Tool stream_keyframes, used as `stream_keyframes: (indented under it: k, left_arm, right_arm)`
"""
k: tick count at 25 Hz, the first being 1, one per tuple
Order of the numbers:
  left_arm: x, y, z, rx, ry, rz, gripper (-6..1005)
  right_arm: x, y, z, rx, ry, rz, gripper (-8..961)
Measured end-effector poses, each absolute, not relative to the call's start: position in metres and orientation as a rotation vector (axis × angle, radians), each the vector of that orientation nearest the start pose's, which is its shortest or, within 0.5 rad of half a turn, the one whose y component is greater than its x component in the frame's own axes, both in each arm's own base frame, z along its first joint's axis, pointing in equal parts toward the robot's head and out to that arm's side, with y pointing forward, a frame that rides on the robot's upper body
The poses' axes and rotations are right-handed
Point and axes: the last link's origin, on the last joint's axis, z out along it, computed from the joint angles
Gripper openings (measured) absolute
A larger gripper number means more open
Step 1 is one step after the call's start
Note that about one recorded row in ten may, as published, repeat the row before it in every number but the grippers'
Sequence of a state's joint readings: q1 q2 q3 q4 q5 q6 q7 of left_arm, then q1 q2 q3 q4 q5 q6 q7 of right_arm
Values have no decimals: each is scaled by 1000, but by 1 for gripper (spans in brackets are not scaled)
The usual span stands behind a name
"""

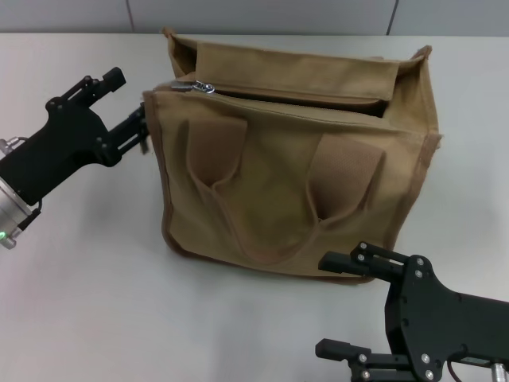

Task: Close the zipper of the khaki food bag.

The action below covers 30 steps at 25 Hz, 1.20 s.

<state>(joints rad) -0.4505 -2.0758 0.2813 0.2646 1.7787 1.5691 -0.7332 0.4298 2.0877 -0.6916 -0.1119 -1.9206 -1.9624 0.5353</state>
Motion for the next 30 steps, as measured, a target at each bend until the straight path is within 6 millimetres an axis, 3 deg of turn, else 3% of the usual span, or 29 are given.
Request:
stream_keyframes:
  k: [3, 17, 23, 24, 27, 30]
  left_arm:
    - [-301, 303, 5, -2100, -414, -1034, 722]
    - [-299, 299, 3, -2099, -392, -1051, 260]
    - [-299, 291, -2, -2091, -351, -1055, 121]
    - [-299, 289, -3, -2086, -351, -1062, 98]
    - [-298, 288, -2, -2085, -351, -1076, 20]
    - [-296, 286, -1, -2085, -341, -1093, 20]
  right_arm:
    - [250, 201, -53, -2680, 52, 1434, 771]
    - [248, 199, -52, -2626, 97, 1484, 772]
    - [244, 199, -34, -2436, 136, 1634, 771]
    - [244, 202, -22, -2353, 217, 1717, 771]
    - [242, 211, -13, -2347, 346, 1795, 771]
    - [238, 220, -9, -2372, 429, 1834, 770]
